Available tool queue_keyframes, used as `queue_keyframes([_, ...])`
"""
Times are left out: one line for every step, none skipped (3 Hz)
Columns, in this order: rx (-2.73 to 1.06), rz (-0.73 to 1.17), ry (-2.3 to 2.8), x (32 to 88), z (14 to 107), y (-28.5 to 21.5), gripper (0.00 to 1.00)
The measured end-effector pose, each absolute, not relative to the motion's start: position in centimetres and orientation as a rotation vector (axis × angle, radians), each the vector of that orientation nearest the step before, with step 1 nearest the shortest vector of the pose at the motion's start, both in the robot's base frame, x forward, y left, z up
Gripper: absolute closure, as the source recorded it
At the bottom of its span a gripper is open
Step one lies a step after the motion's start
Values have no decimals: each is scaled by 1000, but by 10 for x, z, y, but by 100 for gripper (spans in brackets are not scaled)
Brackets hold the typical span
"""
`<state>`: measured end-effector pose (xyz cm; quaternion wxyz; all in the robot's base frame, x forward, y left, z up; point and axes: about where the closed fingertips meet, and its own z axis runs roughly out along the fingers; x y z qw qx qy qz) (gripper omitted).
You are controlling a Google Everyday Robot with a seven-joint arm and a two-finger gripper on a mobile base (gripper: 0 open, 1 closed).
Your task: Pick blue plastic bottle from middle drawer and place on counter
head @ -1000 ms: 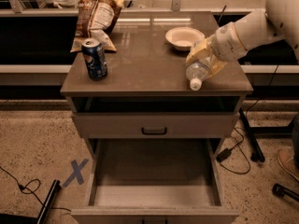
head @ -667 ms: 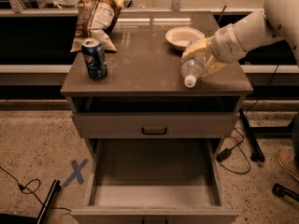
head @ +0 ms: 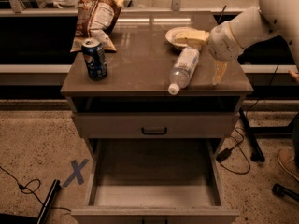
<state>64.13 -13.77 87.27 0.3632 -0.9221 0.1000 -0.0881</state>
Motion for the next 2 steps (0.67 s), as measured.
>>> queue_keyframes([-2341,-243,264,639,894,-142,0])
queue_keyframes([-2341,-243,264,639,894,-142,0])
